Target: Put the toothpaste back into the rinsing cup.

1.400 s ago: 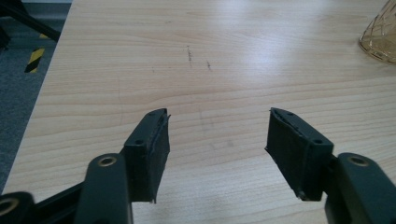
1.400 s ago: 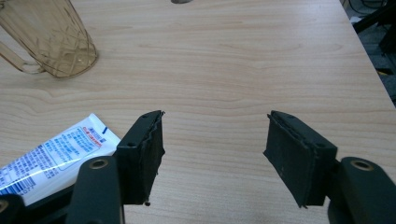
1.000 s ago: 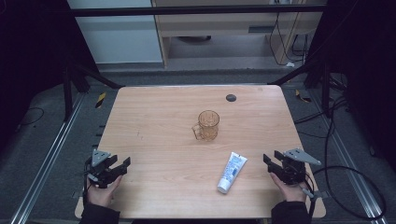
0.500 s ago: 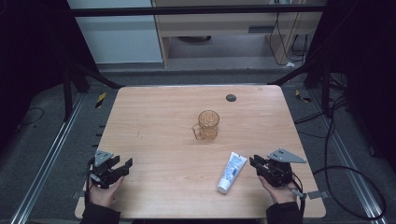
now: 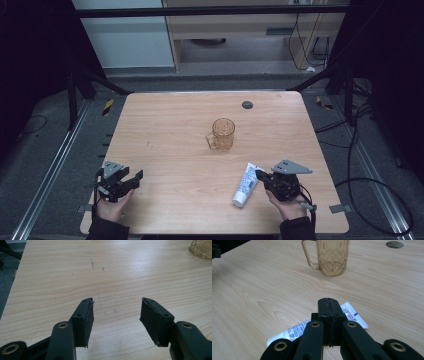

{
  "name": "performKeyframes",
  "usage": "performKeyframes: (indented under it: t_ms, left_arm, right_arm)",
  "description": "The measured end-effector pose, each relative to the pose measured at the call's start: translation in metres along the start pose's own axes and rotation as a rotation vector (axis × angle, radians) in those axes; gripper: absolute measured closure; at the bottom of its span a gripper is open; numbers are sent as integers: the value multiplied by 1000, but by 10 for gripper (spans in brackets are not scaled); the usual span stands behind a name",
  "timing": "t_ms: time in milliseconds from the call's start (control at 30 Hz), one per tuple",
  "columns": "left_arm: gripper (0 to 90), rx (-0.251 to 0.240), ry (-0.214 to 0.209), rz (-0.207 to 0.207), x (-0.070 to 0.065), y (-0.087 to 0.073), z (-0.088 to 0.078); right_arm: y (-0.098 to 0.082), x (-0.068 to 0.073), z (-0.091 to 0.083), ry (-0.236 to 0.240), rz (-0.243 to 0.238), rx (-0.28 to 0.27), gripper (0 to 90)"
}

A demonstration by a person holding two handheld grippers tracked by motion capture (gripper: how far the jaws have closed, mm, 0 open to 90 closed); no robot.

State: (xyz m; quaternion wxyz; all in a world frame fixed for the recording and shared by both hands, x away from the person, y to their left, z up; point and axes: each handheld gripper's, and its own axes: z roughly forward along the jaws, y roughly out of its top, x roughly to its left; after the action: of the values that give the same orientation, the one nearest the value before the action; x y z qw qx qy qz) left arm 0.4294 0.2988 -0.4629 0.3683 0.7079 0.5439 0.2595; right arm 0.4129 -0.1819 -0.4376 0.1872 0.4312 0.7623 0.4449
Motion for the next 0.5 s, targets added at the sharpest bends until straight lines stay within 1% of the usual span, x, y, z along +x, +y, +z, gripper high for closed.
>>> performKeyframes:
  t_ms: [233, 267, 333, 500]
  left_arm:
    - [426, 3, -2, 7, -1, 0, 1]
    - [426, 3, -2, 9, -2, 0, 1]
    - [425, 3, -2, 12, -2, 0, 1]
    - [423, 1, -2, 14, -2, 0, 1]
  right_arm:
    - [3, 9, 10, 26, -23, 18, 900]
    - [3, 13, 14, 33, -25, 28, 900]
    - [3, 15, 18, 40, -40, 35, 900]
    - [2, 21, 26, 53, -58, 62, 900]
